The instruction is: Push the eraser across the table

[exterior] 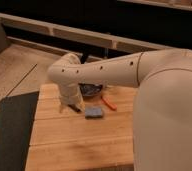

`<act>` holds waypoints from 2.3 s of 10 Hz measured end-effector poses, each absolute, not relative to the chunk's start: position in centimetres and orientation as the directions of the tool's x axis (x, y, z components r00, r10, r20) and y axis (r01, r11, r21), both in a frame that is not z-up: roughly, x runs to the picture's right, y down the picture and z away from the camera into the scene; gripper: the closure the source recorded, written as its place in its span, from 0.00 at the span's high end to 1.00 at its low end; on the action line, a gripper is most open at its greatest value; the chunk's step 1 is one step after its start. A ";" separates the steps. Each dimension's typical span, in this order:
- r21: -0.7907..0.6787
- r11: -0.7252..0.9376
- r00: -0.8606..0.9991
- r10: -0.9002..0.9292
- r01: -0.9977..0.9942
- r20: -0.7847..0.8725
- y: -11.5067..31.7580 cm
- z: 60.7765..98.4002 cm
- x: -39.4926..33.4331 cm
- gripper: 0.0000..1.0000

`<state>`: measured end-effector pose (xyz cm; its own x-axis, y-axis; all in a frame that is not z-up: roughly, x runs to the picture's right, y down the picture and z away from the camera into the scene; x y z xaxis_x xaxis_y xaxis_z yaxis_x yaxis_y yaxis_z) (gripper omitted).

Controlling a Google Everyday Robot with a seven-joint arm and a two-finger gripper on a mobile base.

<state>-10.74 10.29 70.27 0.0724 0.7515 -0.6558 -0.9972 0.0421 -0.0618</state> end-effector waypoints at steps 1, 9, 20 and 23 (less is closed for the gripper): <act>-0.062 0.042 0.072 0.751 -0.997 -0.656 10.3 70.3 -10.7 0.65; -0.062 0.042 0.072 0.751 -0.997 -0.656 10.3 70.3 -10.7 0.65; -0.061 0.042 0.072 0.751 -0.997 -0.656 10.3 70.3 -10.7 0.65; -0.088 0.076 0.115 0.780 -0.993 -0.616 8.8 70.3 -11.0 0.65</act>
<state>-11.05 8.81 70.31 0.1147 0.7796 -0.6156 -0.9932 0.0765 -0.0882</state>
